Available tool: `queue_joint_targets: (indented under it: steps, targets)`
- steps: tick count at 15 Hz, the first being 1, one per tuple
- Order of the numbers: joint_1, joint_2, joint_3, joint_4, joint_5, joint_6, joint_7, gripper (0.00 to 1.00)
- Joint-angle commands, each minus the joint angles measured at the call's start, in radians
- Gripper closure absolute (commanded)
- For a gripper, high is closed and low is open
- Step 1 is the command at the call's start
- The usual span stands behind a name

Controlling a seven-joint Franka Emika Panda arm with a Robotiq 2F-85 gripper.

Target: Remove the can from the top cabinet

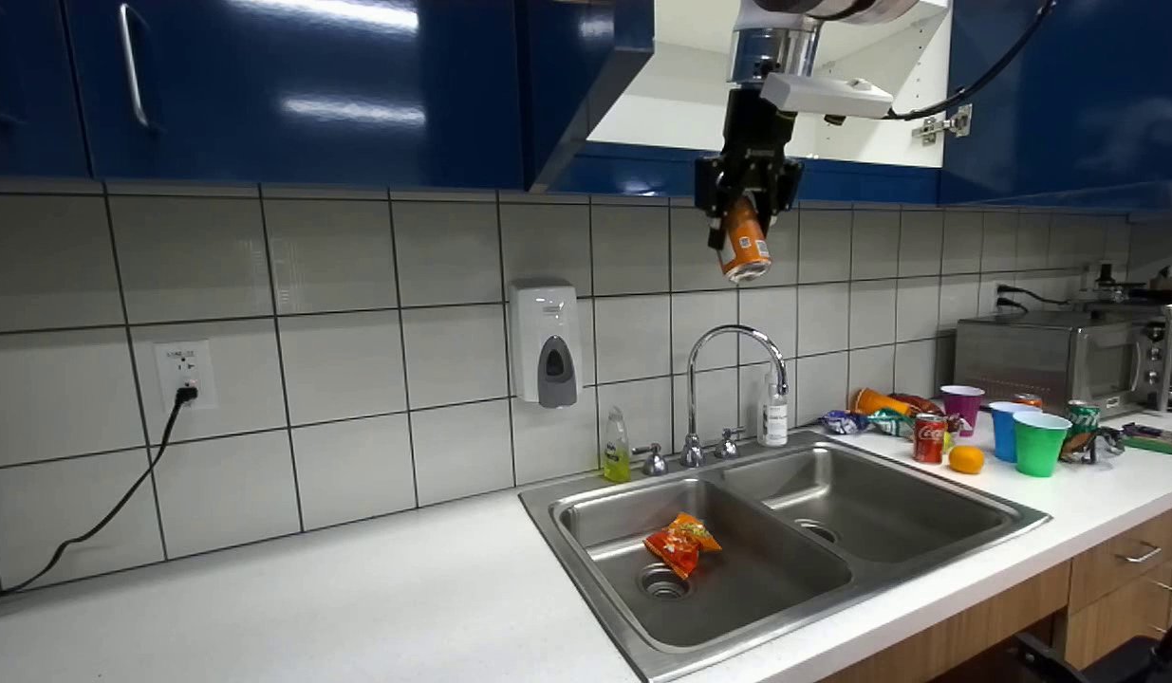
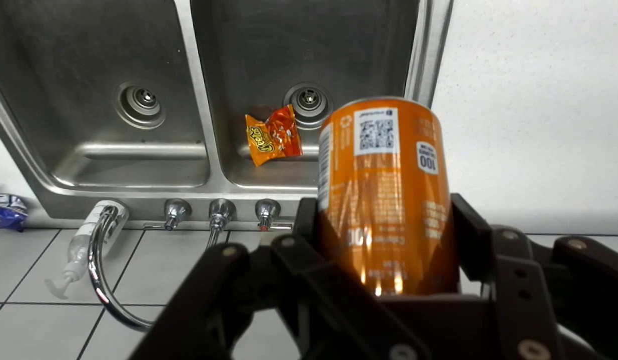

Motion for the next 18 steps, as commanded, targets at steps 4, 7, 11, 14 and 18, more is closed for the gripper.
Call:
queue_joint_targets:
  steps: [4,7,11,14,18]
  targets:
    - [-0.014,-0.019,-0.006,-0.043,0.033,-0.022,-0.01,0.61]
    - [-0.015,-0.019,-0.002,-0.062,0.041,-0.02,-0.004,0.61]
    - [-0.015,-0.016,0.001,-0.085,0.041,-0.013,-0.001,0.61]
    - [-0.015,-0.006,0.002,-0.105,0.039,-0.005,-0.002,0.61]
    - [-0.016,0.017,0.004,-0.138,0.033,0.032,-0.003,0.61]
